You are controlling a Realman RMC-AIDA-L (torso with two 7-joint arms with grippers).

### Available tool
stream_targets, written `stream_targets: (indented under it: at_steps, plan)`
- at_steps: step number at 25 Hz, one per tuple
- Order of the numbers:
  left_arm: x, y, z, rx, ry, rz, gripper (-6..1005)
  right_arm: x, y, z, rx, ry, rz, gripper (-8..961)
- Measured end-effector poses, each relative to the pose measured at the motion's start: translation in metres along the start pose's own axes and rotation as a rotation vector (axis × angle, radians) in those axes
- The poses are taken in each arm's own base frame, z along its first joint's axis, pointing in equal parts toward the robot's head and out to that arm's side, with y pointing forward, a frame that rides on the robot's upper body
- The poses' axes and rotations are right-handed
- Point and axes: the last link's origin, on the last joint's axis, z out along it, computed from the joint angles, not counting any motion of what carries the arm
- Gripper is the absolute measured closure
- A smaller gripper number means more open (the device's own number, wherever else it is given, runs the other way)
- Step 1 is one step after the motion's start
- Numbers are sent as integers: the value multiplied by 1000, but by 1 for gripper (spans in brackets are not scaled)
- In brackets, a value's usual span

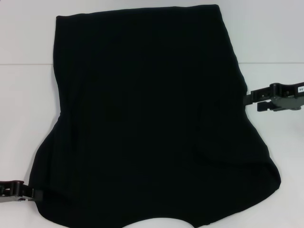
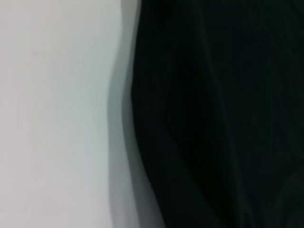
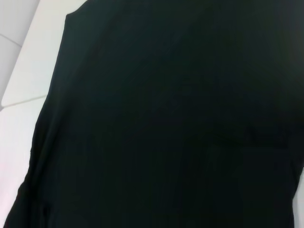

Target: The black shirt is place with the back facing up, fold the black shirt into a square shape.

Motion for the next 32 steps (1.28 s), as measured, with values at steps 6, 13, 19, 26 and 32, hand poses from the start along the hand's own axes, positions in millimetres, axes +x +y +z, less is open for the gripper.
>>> stream_targets:
  at_steps: [6, 13, 19, 26, 32]
  plan:
    - [7, 14, -5, -94, 25, 54, 926, 19, -1, -10, -40, 87, -22, 316]
    - [25, 22, -9, -121, 80, 73, 936, 46, -18, -21, 13, 208, -17, 315]
    - [39, 29, -6, -125, 94, 89, 936, 63, -25, -14, 47, 274, -77, 315]
    - [46, 31, -2, -128, 98, 84, 937, 76, -26, -6, 43, 299, -106, 315]
    - [48, 32, -2, -127, 100, 85, 937, 79, -27, -5, 45, 304, -109, 316]
